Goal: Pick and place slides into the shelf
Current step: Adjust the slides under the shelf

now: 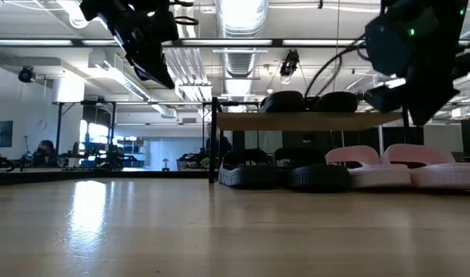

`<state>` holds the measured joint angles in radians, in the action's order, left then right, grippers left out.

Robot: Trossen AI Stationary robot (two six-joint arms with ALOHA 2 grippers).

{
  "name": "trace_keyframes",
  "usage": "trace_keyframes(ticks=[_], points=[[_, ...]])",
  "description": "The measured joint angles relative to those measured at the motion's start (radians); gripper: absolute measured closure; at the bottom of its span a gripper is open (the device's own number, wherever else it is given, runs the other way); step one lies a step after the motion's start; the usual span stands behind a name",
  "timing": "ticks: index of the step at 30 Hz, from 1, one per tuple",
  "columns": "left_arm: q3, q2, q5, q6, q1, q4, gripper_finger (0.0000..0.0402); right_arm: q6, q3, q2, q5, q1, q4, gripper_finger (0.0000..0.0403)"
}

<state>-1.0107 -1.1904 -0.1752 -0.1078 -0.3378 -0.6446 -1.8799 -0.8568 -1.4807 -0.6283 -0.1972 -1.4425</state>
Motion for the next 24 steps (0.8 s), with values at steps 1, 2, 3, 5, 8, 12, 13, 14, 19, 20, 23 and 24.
trace_keyframes(ticks=[1, 2, 3, 5, 8, 12, 13, 14, 19, 20, 23, 24], points=[[0.001, 0.000, 0.000, 0.000, 0.001, -0.001, 0.0402, 0.000, -0.025, 0.000, 0.003, -0.004, -0.044, 0.0390], [0.002, 0.000, 0.000, 0.001, 0.001, -0.001, 0.0402, 0.014, -0.050, 0.000, 0.009, -0.009, -0.078, 0.0390], [0.002, 0.000, -0.001, 0.001, 0.001, -0.001, 0.0402, 0.036, -0.075, 0.000, 0.024, -0.012, -0.103, 0.0390], [0.002, 0.000, -0.003, 0.001, 0.001, -0.001, 0.0402, 0.119, -0.120, 0.002, 0.092, -0.017, -0.120, 0.0390], [0.002, 0.000, -0.003, 0.001, 0.001, -0.001, 0.0402, 0.242, -0.156, 0.007, 0.274, -0.026, -0.097, 0.0390], [0.002, 0.000, -0.003, 0.000, 0.001, -0.001, 0.0402, 0.244, -0.137, 0.035, 0.450, -0.104, 0.059, 0.0390], [0.002, 0.000, -0.003, 0.001, 0.001, -0.002, 0.0402, 0.205, -0.123, 0.042, 0.475, -0.134, 0.106, 0.0390], [0.003, 0.000, -0.003, 0.001, 0.001, -0.002, 0.0402, 0.151, -0.109, 0.048, 0.490, -0.167, 0.146, 0.0390], [0.004, 0.000, -0.003, 0.023, 0.001, -0.021, 0.0402, -0.204, -0.044, 0.051, 0.512, -0.340, 0.249, 0.0390], [0.004, 0.000, -0.003, 0.023, 0.001, -0.021, 0.0402, -0.266, -0.034, 0.050, 0.511, -0.370, 0.266, 0.0390], [0.004, 0.000, -0.003, 0.023, 0.001, -0.021, 0.0402, -0.366, 0.004, 0.039, 0.509, -0.433, 0.326, 0.0390], [0.004, 0.000, -0.003, 0.023, 0.001, -0.020, 0.0402, -0.368, 0.016, 0.036, 0.506, -0.445, 0.354, 0.0390]])
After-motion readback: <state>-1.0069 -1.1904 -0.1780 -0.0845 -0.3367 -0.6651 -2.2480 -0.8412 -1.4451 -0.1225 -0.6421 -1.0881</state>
